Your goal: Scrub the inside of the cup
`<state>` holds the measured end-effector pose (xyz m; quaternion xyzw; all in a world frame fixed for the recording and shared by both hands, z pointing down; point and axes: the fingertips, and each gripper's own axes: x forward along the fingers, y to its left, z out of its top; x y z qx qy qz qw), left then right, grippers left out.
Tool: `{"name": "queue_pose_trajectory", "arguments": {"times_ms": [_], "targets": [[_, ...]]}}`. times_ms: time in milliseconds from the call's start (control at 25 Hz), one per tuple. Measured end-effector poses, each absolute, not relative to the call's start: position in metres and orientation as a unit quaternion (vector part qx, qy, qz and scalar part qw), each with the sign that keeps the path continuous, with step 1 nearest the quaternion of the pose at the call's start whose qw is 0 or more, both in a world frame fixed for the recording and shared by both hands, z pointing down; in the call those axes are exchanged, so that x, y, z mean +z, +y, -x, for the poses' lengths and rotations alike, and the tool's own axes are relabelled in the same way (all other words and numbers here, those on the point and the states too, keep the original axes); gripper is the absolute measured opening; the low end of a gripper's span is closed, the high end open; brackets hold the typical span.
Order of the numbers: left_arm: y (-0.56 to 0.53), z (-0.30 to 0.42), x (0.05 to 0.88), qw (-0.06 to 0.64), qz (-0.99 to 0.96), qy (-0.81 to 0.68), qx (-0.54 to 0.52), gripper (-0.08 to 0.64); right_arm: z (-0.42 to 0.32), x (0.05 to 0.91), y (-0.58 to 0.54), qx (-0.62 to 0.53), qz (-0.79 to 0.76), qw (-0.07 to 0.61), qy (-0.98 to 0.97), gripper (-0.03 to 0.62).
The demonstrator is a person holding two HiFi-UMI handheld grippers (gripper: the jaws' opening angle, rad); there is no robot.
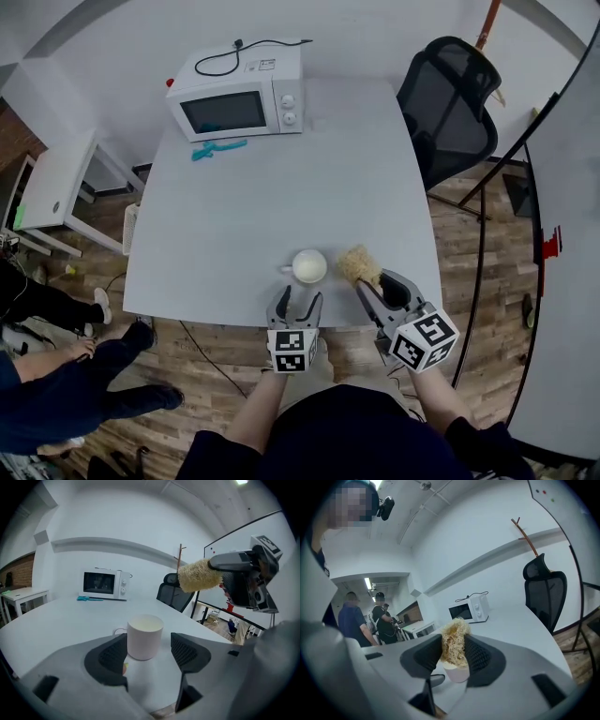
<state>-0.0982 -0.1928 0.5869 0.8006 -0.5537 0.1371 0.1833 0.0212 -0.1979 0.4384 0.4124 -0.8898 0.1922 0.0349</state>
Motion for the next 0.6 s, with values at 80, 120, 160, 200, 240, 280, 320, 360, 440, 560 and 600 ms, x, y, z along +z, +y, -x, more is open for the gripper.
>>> {"name": "queue_pose_trajectory", "arguments": {"times_ms": [80,120,160,200,240,280,320,360,440,560,600], "targets": [[-0.201,0.098,0.597,0.181,-0.801,-0.553,0.143,0.297,-0.023,0.442,-0.201,0.196,-0.419,0.037,-0.886,0.152],[-0.205,0.097,0.600,0.181,-0.800,-0.554,0.146,0.308,-0.024,0.444,-0.202,0.198,-0.422,0.038,-0.884,0.152],[-0.209,0.097,0.603,0.183,-0.799,-0.554,0.147,0.316,-0.025,0.446,-0.203,0.201,-0.425,0.040,-0.882,0.152],[-0.212,0.096,0.607,0.186,-0.798,-0.553,0.149,0.320,-0.025,0.447,-0.204,0.203,-0.428,0.041,-0.880,0.152],[-0.215,0.095,0.610,0.189,-0.798,-0.552,0.150,0.322,-0.026,0.449,-0.205,0.205,-0.430,0.042,-0.878,0.152],[-0.218,0.094,0.614,0.190,-0.799,-0.551,0.152,0.325,-0.026,0.450,-0.206,0.207,-0.432,0.043,-0.877,0.152],[-0.221,0.093,0.617,0.188,-0.798,-0.551,0.155,0.331,-0.026,0.451,-0.208,0.208,-0.433,0.043,-0.876,0.152],[-0.225,0.093,0.619,0.184,-0.798,-0.551,0.159,0.335,-0.025,0.452,-0.209,0.209,-0.434,0.043,-0.875,0.152],[-0.231,0.091,0.624,0.174,-0.798,-0.553,0.168,0.346,-0.026,0.454,-0.212,0.211,-0.437,0.043,-0.873,0.152],[-0.238,0.086,0.629,0.163,-0.799,-0.552,0.177,0.362,-0.027,0.456,-0.216,0.215,-0.441,0.045,-0.870,0.152],[-0.241,0.084,0.630,0.160,-0.799,-0.552,0.178,0.366,-0.027,0.457,-0.217,0.216,-0.442,0.046,-0.869,0.152]]}}
